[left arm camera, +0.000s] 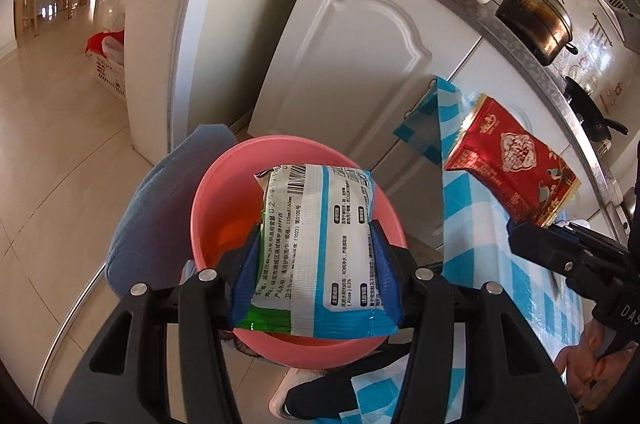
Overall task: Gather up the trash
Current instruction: 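Carry the wipes packet and red snack packet over the red bucket, then open both grippers to drop the packets into the red bucket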
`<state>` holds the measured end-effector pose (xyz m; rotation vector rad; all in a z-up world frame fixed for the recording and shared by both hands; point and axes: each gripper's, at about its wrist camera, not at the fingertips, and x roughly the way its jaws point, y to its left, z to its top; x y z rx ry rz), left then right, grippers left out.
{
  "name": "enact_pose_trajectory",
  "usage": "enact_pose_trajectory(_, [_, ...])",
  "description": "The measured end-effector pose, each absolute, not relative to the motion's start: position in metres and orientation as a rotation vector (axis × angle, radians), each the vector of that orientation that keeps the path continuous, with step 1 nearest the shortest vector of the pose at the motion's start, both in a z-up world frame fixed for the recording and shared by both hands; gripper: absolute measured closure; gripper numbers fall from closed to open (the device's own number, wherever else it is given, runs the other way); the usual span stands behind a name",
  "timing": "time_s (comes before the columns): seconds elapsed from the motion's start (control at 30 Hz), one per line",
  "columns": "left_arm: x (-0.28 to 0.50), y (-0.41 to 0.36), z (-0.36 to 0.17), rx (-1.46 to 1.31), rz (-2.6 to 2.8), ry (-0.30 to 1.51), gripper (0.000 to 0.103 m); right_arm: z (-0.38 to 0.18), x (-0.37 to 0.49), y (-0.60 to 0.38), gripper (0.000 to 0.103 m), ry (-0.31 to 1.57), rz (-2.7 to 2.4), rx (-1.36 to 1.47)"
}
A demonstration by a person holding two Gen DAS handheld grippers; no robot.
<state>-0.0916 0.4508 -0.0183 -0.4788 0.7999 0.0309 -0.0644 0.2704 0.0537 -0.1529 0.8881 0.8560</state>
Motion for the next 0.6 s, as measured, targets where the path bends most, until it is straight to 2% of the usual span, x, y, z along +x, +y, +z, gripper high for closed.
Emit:
enact_pose_trajectory(0.1, [-0.086,0.455,-0.031,-0.478,0.052,0.827,0.047,0.034,-0.057,0.290,0.081,0.970,0.831,-0.170])
enact_pose_trajectory(0.13, [-0.084,0.458,-0.034,-0.487,0.054,0.834,0.045,0.030,-0.055,0.291,0.075,0.981,0.813,-0.159])
enact_pose_trajectory(0.2, [-0.085,0.463,-0.037,-0.504,0.057,0.832,0.024,0.029,-0.053,0.287,0.046,0.987,0.808,-0.104])
enact_pose_trajectory(0.4, [-0.096,0.470,-0.025,-0.497,0.062,0.791,0.018,0.052,-0.059,0.248,0.020,0.911,0.776,0.074])
enact_pose_trajectory(0.5, [-0.110,0.473,-0.017,-0.505,0.076,0.748,0.015,0.066,-0.061,0.213,0.014,0.850,0.757,0.162])
enact_pose_trajectory(0.6, [-0.126,0.471,-0.009,-0.493,0.099,0.690,0.013,0.074,-0.067,0.190,0.013,0.795,0.756,0.233])
